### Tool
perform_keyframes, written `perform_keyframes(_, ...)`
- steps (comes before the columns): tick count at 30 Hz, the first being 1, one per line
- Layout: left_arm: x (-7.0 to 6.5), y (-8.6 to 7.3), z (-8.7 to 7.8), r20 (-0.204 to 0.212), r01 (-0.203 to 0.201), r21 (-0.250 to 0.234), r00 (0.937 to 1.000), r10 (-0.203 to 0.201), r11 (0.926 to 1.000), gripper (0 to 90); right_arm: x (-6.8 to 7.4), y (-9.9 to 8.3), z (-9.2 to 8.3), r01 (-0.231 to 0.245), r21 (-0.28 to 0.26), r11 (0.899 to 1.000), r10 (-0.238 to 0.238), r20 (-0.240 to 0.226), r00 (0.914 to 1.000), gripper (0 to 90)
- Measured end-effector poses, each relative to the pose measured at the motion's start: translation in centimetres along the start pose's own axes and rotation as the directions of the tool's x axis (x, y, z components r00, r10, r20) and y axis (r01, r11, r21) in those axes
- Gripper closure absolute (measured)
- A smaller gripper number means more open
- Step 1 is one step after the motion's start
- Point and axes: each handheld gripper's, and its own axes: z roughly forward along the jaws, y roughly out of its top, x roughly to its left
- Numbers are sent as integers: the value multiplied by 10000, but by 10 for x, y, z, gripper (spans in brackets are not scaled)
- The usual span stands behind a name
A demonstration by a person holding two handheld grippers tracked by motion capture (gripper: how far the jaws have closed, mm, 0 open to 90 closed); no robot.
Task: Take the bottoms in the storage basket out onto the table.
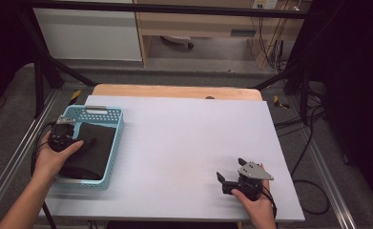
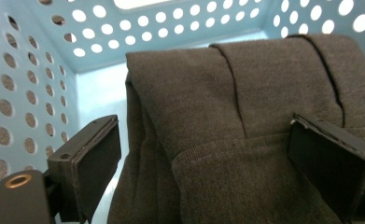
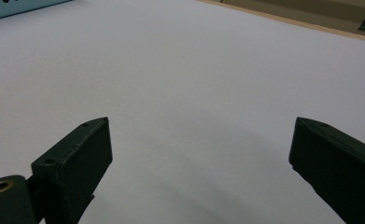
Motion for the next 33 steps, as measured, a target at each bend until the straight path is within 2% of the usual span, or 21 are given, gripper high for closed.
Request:
perform_keyframes(3,0,-1,2,-9,59,125,10000,-59,9999,93,1,0,0,47,27,10000,-47,-2,10000,65)
perform_keyframes(6,-1,-1,4,-12,-45,199,10000,46,9998,100,2,0,1,85,39,10000,-85,-13,10000,65)
perform_keyframes(7,-2,-1,4,43,-75,235,10000,74,9997,129,2,0,1,110,47,9999,-110,-28,9999,65)
perform_keyframes(10,-1,-2,6,175,65,242,9998,-69,9997,134,2,0,1,143,63,9999,-143,-32,9999,65)
perform_keyframes(12,-2,-3,6,142,-85,253,9999,81,9996,133,2,0,1,184,65,9998,-184,-39,9998,65)
perform_keyframes(15,-3,-3,7,118,-86,281,9999,83,9996,132,3,0,1,187,96,9998,-186,-46,9998,65)
perform_keyframes(19,-2,-4,8,248,118,402,9996,-128,9991,133,4,0,2,273,157,9995,-272,-74,9996,65)
perform_keyframes(23,2,-6,10,620,481,510,9968,-512,9975,134,4,0,3,305,174,9994,-304,-66,9995,65)
perform_keyframes(27,4,-7,10,1049,621,600,9921,-682,9963,194,5,0,3,301,198,9993,-300,-67,9995,65)
perform_keyframes(28,4,-7,9,1142,582,590,9914,-646,9966,209,5,0,3,299,202,9993,-298,-68,9995,66)
perform_keyframes(29,3,-7,9,1263,511,549,9903,-577,9972,273,5,0,3,315,210,9993,-314,-71,9995,66)
perform_keyframes(31,3,-7,8,1359,449,542,9894,-520,9975,332,5,0,3,308,222,9993,-307,-81,9995,66)
perform_keyframes(33,2,-7,8,1416,422,529,9887,-493,9977,344,5,0,3,319,223,9992,-317,-84,9995,66)
